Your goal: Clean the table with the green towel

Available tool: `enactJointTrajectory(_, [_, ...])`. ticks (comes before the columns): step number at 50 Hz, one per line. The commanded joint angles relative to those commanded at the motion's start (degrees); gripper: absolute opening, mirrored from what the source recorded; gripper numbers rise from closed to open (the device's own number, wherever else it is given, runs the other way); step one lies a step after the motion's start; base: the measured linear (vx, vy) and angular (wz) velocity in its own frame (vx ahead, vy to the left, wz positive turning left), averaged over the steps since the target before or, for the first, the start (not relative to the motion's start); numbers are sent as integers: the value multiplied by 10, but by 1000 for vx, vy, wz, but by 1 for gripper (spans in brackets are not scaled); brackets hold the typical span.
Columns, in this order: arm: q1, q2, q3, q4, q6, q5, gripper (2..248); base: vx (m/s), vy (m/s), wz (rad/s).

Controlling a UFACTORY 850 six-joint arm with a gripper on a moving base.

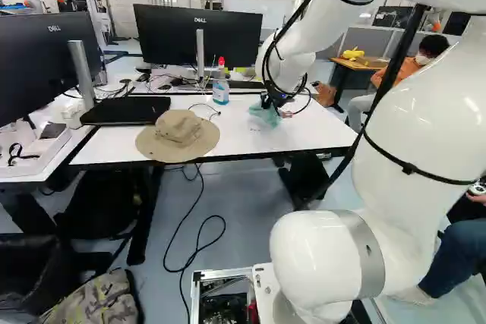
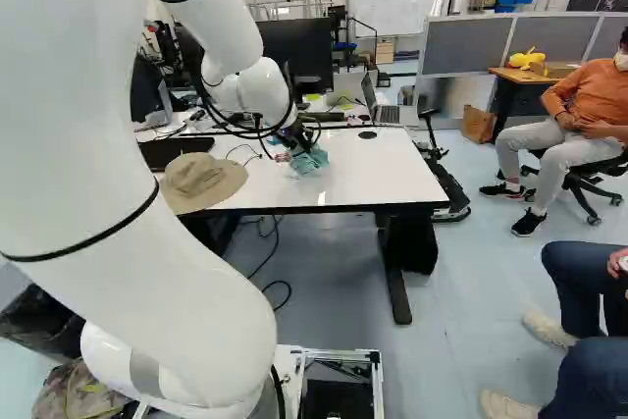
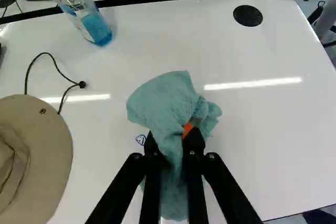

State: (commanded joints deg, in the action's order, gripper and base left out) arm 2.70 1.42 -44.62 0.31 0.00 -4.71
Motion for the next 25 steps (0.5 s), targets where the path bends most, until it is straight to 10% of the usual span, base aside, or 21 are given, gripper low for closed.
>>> enactJointTrajectory(25, [-27,22,16,0,0,19,49,0,0,0])
